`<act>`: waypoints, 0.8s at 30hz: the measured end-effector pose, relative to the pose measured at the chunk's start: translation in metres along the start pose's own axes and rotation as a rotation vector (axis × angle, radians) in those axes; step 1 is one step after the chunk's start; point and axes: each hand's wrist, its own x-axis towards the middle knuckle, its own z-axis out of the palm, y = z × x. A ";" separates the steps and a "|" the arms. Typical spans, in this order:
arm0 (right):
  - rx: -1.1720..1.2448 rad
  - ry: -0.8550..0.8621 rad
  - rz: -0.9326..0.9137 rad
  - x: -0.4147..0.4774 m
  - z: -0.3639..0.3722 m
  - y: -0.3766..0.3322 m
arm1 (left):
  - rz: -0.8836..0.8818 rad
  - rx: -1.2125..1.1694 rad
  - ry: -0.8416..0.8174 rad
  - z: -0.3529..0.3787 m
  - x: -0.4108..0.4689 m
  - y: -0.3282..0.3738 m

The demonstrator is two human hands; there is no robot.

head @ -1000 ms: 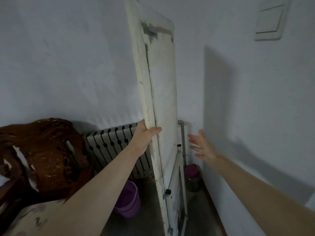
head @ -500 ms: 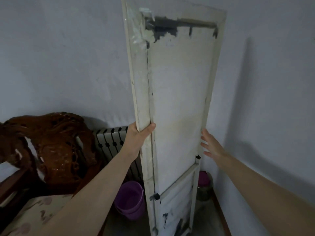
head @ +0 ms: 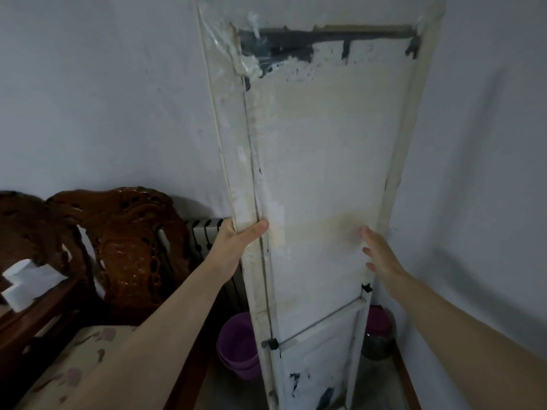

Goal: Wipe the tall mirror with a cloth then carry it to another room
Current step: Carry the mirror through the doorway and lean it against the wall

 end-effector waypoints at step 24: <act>-0.086 -0.035 0.021 0.077 -0.032 0.005 | -0.113 0.066 0.012 -0.054 0.000 0.003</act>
